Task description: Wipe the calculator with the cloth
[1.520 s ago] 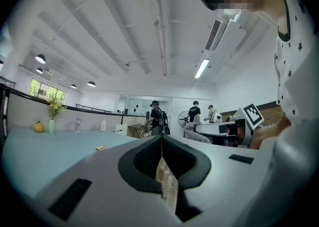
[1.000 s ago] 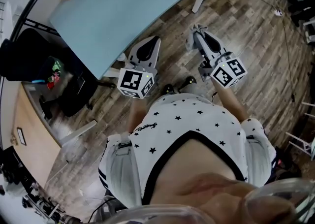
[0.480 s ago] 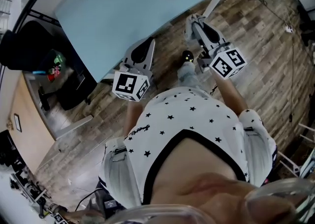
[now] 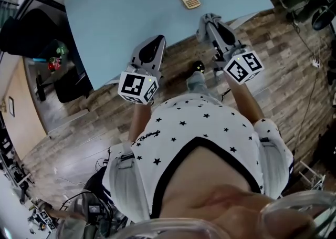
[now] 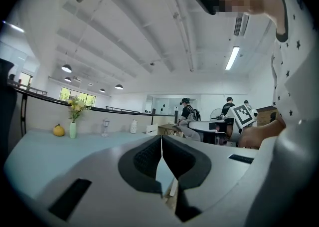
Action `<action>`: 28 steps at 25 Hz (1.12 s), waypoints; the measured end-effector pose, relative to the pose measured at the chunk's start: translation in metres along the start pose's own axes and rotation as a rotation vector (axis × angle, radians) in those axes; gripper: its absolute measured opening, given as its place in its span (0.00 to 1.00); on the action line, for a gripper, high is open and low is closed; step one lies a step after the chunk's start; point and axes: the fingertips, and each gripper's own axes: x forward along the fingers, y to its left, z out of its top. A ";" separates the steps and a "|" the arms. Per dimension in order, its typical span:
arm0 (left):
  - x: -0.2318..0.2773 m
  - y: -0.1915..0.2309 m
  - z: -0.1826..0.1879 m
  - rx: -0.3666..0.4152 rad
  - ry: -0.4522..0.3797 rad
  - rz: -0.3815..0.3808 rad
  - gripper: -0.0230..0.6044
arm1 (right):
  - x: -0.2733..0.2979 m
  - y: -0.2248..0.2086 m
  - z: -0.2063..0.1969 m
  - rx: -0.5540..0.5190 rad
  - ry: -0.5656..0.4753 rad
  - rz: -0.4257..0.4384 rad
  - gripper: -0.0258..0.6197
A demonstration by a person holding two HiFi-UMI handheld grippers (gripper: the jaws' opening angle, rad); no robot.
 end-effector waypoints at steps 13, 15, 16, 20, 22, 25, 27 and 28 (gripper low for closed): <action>0.102 0.022 0.003 -0.030 0.029 0.146 0.09 | 0.062 -0.107 0.005 0.031 0.140 0.109 0.11; 0.111 0.024 0.002 -0.033 0.033 0.175 0.09 | 0.070 -0.118 0.003 0.029 0.161 0.133 0.11; 0.115 0.025 0.002 -0.034 0.034 0.188 0.09 | 0.073 -0.123 0.001 0.026 0.173 0.142 0.11; 0.127 0.026 0.002 -0.029 0.037 0.234 0.09 | 0.085 -0.143 -0.005 0.011 0.216 0.169 0.11; 0.130 0.028 0.003 -0.030 0.034 0.257 0.09 | 0.092 -0.150 -0.010 0.003 0.239 0.185 0.11; 0.133 0.028 0.002 -0.031 0.034 0.285 0.09 | 0.102 -0.158 -0.019 -0.018 0.280 0.210 0.11; 0.134 0.028 0.002 -0.030 0.036 0.301 0.09 | 0.110 -0.163 -0.027 -0.033 0.310 0.219 0.11; 0.134 0.029 0.002 -0.029 0.035 0.311 0.09 | 0.114 -0.165 -0.032 -0.038 0.326 0.223 0.11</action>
